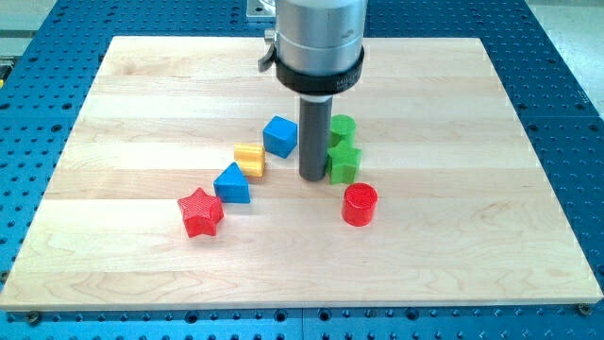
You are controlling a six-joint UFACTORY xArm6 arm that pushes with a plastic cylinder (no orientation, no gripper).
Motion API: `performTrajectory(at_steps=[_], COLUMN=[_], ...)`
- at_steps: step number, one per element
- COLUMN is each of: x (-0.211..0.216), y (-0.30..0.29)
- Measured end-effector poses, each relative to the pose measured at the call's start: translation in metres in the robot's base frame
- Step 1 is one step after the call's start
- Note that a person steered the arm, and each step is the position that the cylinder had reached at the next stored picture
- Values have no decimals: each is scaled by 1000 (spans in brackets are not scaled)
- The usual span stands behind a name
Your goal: Place green blocks and red circle in a diagonal line
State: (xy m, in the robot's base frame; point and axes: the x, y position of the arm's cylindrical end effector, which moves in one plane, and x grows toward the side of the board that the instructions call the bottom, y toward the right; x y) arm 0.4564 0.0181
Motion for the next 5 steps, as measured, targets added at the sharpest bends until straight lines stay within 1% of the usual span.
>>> performTrajectory(at_steps=[1, 2, 3, 4, 5], x=[-8, -7, 9, 19, 68], y=[2, 7, 29, 9, -24])
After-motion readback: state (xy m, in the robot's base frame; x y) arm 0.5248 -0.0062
